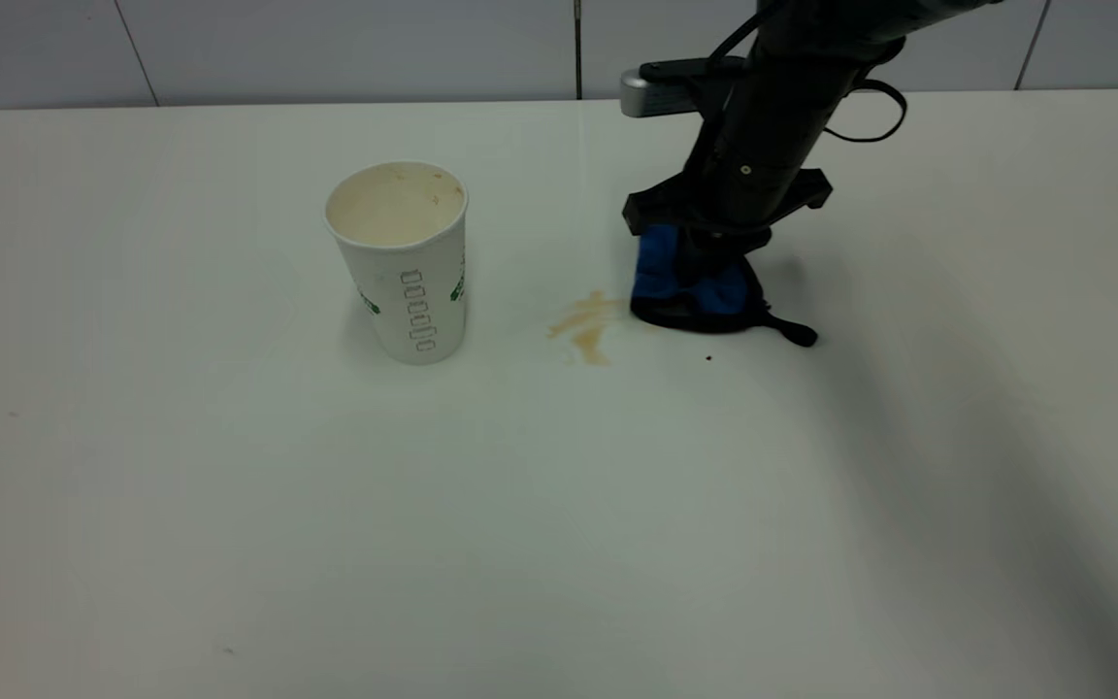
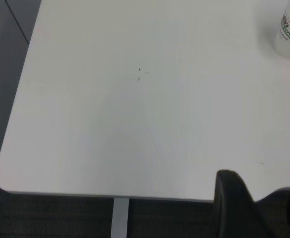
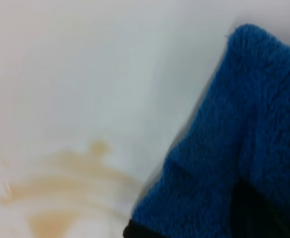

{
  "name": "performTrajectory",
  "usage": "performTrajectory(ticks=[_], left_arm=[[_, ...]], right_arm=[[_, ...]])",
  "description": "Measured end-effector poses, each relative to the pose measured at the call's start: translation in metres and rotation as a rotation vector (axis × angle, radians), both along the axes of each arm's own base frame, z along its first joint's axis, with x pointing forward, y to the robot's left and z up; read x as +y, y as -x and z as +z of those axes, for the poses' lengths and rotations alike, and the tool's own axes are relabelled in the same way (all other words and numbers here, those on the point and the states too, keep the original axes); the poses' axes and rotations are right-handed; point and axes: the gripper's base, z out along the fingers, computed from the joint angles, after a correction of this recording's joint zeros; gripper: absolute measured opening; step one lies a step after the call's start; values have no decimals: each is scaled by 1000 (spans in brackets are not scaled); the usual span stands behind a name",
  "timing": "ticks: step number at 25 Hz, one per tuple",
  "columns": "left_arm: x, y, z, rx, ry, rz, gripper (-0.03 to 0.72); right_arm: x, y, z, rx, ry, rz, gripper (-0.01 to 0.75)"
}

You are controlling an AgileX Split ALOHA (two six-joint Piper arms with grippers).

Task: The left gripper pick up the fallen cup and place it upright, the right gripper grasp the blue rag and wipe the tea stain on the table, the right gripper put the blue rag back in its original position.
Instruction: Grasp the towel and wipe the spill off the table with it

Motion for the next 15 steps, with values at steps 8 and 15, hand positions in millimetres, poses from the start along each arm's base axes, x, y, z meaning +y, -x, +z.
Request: performTrajectory(ticks=[8, 15], left_arm=[[0, 0, 0, 0, 0, 0, 305], [0, 0, 0, 0, 0, 0, 305]], right_arm=[[32, 23, -3, 128, 15, 89, 59], [87, 40, -5, 61, -19, 165, 59]])
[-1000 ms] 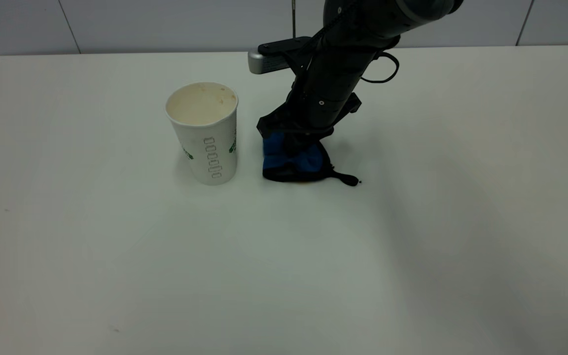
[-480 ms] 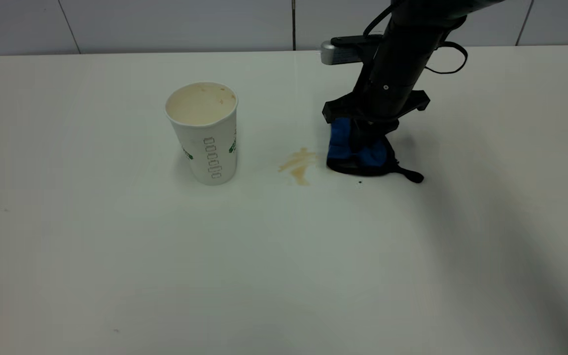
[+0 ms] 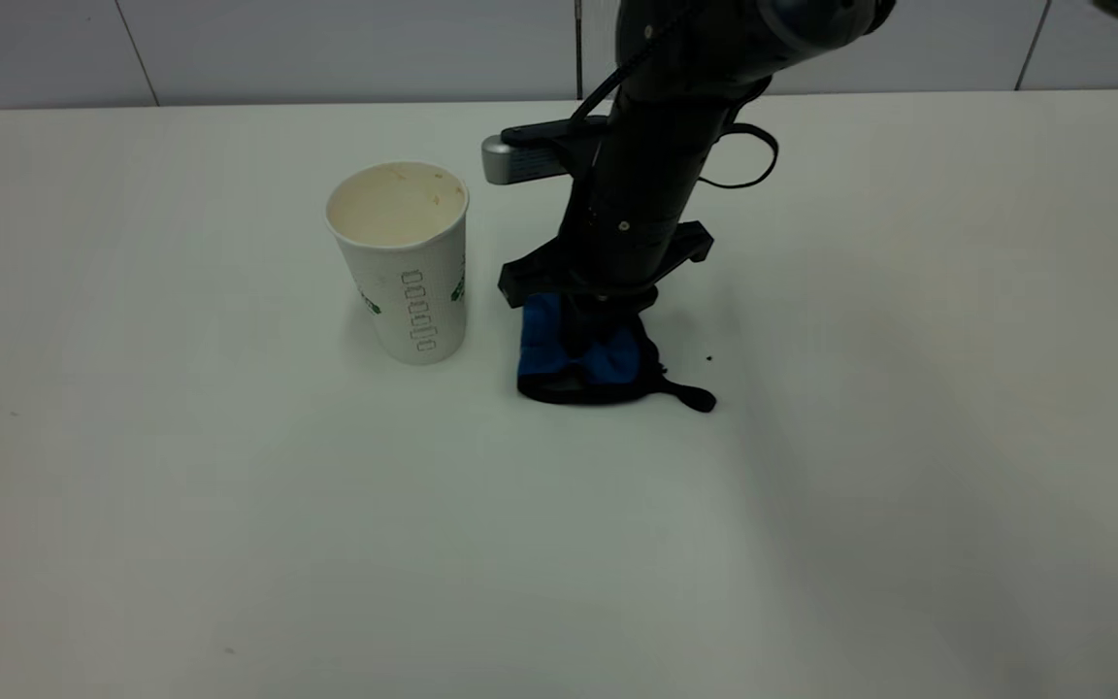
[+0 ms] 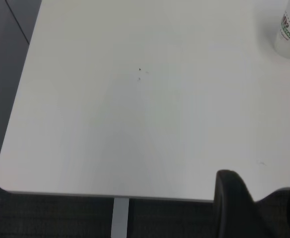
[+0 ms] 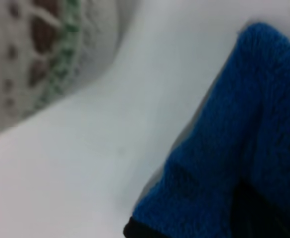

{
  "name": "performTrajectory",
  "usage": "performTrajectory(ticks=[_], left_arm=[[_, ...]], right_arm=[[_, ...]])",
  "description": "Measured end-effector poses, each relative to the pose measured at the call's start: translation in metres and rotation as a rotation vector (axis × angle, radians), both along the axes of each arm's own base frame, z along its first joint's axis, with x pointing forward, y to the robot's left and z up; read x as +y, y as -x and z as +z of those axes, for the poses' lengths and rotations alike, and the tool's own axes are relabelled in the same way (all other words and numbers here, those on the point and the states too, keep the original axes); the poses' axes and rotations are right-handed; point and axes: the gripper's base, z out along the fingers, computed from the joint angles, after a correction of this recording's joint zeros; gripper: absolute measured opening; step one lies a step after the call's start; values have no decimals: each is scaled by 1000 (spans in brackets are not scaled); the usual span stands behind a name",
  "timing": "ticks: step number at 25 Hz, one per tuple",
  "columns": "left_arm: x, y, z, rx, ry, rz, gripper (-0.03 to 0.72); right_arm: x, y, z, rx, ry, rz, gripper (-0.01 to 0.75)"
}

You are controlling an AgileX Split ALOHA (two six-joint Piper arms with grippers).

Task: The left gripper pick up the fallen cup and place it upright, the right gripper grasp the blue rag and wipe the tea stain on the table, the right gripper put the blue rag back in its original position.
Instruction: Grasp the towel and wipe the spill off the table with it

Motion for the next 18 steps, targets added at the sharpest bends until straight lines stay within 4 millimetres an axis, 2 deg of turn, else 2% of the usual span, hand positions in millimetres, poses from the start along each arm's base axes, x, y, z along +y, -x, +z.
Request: performTrajectory(ticks=[5, 9, 12, 18], left_arm=[[0, 0, 0, 0, 0, 0, 305], [0, 0, 0, 0, 0, 0, 305], [0, 0, 0, 0, 0, 0, 305], [0, 0, 0, 0, 1, 1, 305]], right_arm=[[5, -15, -3, -10, -40, -13, 59], [1, -30, 0, -34, -41, -20, 59], [-19, -41, 1, -35, -10, -63, 59], [-83, -56, 1, 70, 35, -174, 59]])
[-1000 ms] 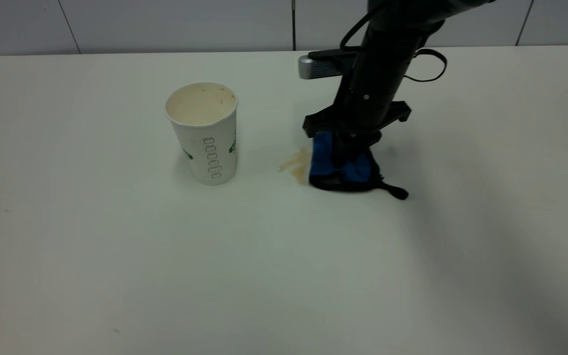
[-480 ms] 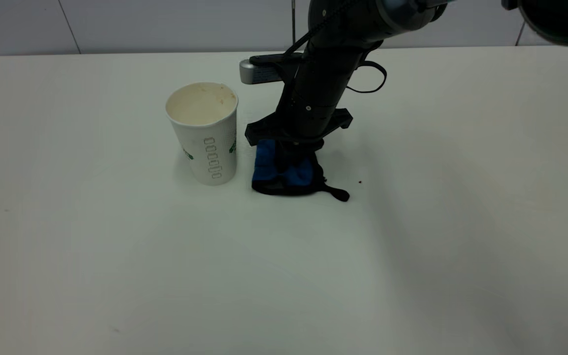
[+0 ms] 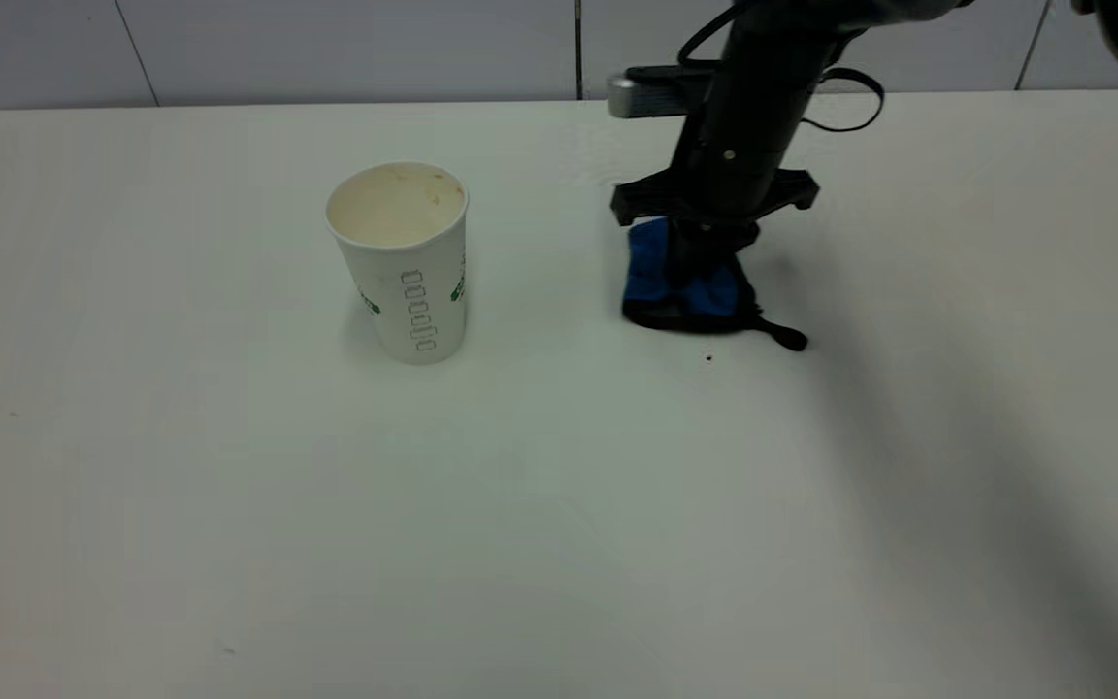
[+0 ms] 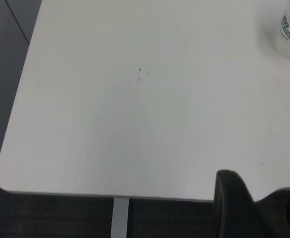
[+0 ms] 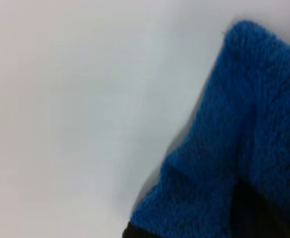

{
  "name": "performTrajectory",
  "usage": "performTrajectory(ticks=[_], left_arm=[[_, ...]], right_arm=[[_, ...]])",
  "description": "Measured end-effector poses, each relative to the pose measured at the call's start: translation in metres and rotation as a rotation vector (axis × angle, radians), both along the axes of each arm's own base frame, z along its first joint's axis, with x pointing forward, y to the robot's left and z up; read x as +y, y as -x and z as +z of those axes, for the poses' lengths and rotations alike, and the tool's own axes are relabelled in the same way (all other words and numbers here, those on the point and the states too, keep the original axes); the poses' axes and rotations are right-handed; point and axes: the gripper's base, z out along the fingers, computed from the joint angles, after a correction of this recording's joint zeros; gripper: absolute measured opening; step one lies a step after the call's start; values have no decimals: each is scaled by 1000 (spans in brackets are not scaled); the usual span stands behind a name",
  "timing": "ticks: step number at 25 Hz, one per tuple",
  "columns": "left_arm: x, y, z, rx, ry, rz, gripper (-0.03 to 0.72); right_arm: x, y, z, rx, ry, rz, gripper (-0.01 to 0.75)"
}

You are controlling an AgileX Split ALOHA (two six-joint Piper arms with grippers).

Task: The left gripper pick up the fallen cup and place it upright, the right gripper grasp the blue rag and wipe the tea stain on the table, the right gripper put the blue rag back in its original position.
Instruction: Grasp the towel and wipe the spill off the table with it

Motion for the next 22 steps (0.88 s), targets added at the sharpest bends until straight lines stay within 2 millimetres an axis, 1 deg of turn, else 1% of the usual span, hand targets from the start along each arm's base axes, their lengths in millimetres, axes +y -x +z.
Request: performTrajectory(ticks=[2, 9, 12, 16, 22], left_arm=[[0, 0, 0, 0, 0, 0, 305], [0, 0, 0, 0, 0, 0, 305], [0, 0, 0, 0, 0, 0, 305], [0, 0, 0, 0, -1, -1, 305], [0, 0, 0, 0, -1, -1, 305]], right_arm=[[-9, 1, 0, 44, 16, -2, 59], [-17, 12, 0, 171, 75, 41, 59], [-29, 12, 0, 210, 68, 21, 59], [-64, 7, 0, 242, 48, -37, 59], [-133, 0, 2, 262, 44, -151, 59]])
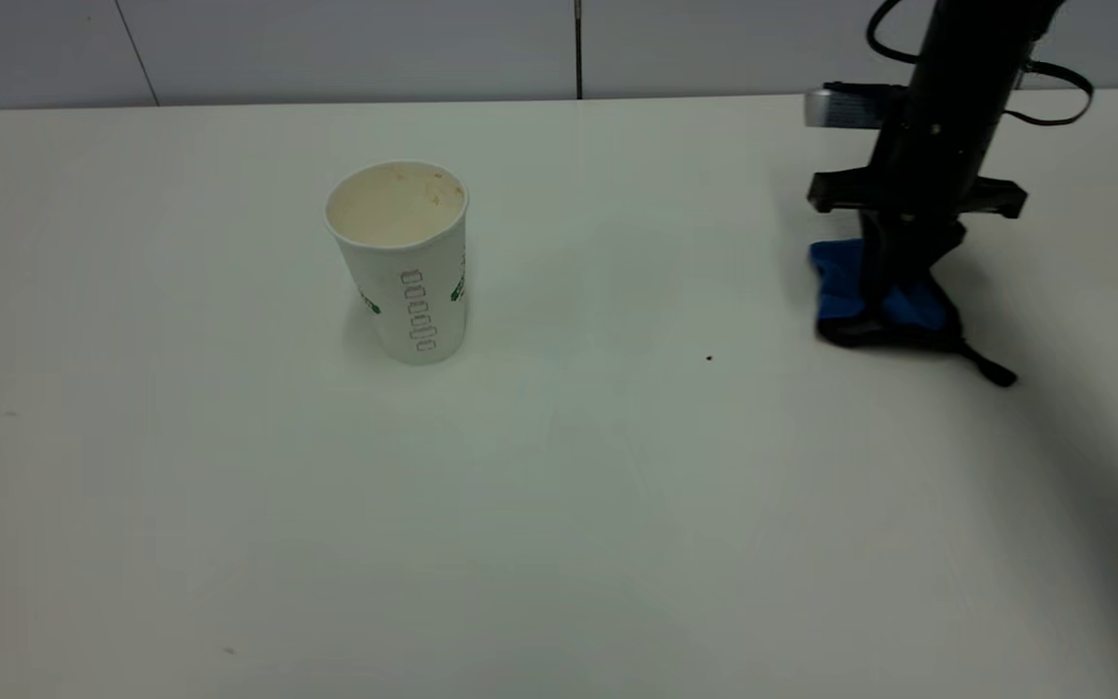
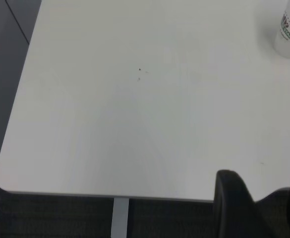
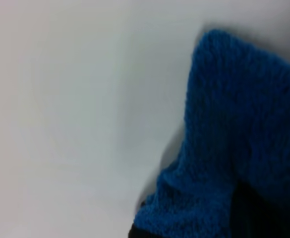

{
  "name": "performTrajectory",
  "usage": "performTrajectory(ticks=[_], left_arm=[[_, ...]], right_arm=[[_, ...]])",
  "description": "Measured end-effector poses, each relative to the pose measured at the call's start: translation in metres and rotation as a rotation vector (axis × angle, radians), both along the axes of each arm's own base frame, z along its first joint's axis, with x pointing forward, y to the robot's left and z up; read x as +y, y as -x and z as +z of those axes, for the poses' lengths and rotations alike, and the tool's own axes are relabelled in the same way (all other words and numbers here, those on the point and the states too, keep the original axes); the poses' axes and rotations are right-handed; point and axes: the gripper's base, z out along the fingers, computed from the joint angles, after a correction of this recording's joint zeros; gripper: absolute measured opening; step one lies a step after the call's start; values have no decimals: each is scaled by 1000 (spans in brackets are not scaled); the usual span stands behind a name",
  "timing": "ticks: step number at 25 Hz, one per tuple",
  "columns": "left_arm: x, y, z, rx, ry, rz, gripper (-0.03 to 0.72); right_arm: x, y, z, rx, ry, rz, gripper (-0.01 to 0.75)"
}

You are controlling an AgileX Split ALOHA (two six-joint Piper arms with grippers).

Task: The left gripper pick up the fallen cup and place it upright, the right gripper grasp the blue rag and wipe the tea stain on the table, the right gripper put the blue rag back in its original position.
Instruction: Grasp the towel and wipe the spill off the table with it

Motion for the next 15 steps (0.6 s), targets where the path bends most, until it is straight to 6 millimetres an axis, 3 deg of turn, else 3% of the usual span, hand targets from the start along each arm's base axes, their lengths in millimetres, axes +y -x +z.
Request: performTrajectory(ticks=[5, 10, 12, 15], left_arm=[[0, 0, 0, 0, 0, 0, 305], [0, 0, 0, 0, 0, 0, 305], [0, 0, 0, 0, 0, 0, 305], [0, 0, 0, 0, 0, 0, 305]], right_arm=[[-41, 1, 1, 17, 20, -32, 59], [-58, 2, 1, 12, 41, 6, 95], [-59, 2, 2, 7, 43, 28, 162], [-60, 1, 9, -7, 48, 42, 351]])
